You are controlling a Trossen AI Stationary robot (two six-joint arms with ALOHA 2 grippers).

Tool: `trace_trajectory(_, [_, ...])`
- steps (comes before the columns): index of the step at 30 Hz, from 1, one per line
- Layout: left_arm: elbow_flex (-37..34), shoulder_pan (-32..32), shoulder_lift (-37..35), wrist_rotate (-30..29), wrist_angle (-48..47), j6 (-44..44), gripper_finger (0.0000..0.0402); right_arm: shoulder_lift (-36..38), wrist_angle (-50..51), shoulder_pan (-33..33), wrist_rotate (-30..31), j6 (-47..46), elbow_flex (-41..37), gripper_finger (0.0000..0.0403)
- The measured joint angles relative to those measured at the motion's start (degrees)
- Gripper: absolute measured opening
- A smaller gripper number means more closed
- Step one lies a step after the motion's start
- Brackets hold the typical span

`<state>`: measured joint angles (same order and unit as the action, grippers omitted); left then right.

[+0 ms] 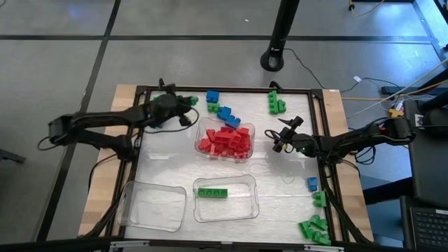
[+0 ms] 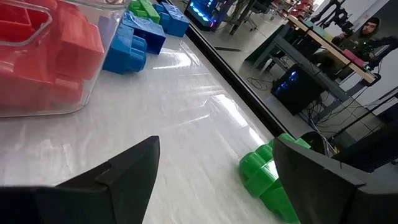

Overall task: Sort blocks
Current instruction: Put the green game piece into the bottom right transparent bin

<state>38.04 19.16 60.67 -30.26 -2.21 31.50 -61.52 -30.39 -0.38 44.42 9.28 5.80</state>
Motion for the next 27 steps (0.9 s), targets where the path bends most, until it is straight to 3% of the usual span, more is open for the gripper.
trace_trajectory(5, [0.04,-4.88,-6.44,12.44,-0.39,-12.98,0.0003,0.00,-0.13,0.00,0.05,0.00,0.00,0.0312])
trace_trajectory(10, [0.07,-10.47,-6.86,22.00,-0.61,-22.67,0.0002,0.00,-1.65,0.00,0.07,0.04,0.00,0.0312])
trace_trajectory(18, [0.09,-21.82,-0.65,23.97,2.26,-32.19,0.0006,0.00,-1.66,-0.01,0.00,0.02,0.00,0.0312])
trace_trajectory(27, [0.09,-30.73,9.30,30.35,18.57,-34.11,0.0007,0.00,-2.25,-0.01,-0.04,0.02,0.00,0.0312])
